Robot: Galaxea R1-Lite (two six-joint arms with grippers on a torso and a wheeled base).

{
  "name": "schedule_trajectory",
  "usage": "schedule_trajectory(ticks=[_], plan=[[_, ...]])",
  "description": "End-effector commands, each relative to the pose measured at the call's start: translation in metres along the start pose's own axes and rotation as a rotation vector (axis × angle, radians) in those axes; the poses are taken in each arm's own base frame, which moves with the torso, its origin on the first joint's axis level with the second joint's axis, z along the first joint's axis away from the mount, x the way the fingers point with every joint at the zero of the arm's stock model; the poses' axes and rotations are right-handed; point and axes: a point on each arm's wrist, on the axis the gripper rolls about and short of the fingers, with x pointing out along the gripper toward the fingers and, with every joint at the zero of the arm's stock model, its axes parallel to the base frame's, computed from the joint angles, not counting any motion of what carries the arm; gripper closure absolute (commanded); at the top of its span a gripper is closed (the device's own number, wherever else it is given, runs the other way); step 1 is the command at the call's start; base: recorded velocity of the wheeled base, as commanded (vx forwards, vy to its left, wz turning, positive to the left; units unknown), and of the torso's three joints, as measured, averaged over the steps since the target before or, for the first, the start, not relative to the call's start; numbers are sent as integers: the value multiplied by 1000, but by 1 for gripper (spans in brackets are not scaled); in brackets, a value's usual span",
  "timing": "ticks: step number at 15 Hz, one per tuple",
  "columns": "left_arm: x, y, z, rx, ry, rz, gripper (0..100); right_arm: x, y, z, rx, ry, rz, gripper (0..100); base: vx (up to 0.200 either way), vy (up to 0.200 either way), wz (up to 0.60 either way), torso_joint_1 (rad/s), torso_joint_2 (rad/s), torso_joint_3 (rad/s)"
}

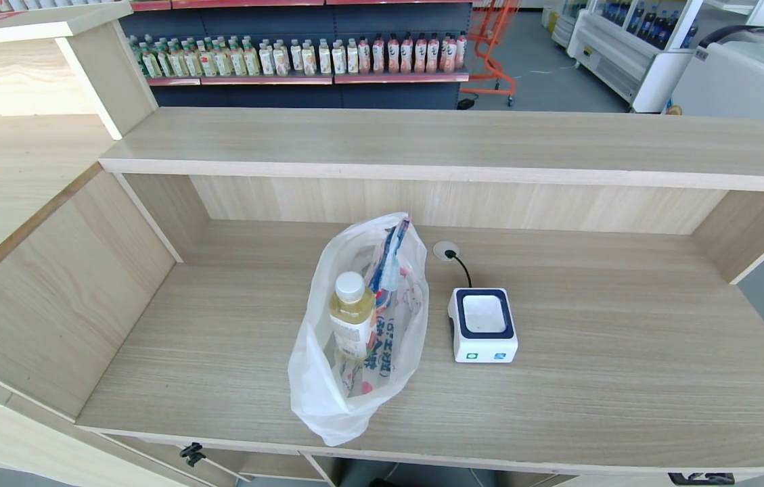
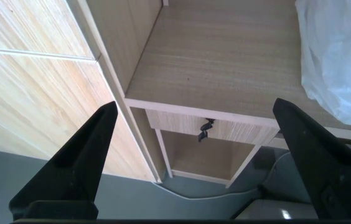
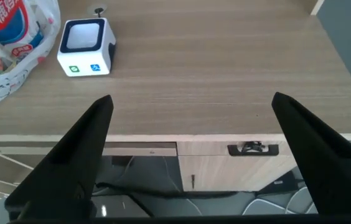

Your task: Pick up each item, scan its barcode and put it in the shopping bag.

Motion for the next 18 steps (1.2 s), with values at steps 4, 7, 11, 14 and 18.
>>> schedule_trajectory(ticks=[4, 7, 11, 14, 18], plan=[[0, 0, 0, 1, 0, 0, 0, 0, 0, 0, -1, 5, 1, 100, 0, 0, 0, 0, 0, 0], [0, 0, 0, -1, 0, 0, 0, 0, 0, 0, 7, 5, -1, 100, 0, 0, 0, 0, 0, 0], [0, 0, 0, 1, 0, 0, 0, 0, 0, 0, 7, 5, -2, 100, 0, 0, 0, 0, 0, 0], [0, 0, 0, 1, 0, 0, 0, 0, 0, 0, 7, 5, -1, 100, 0, 0, 0, 0, 0, 0], [0, 0, 0, 1, 0, 0, 0, 0, 0, 0, 7, 5, -1, 100, 150, 0, 0, 1, 2, 2]])
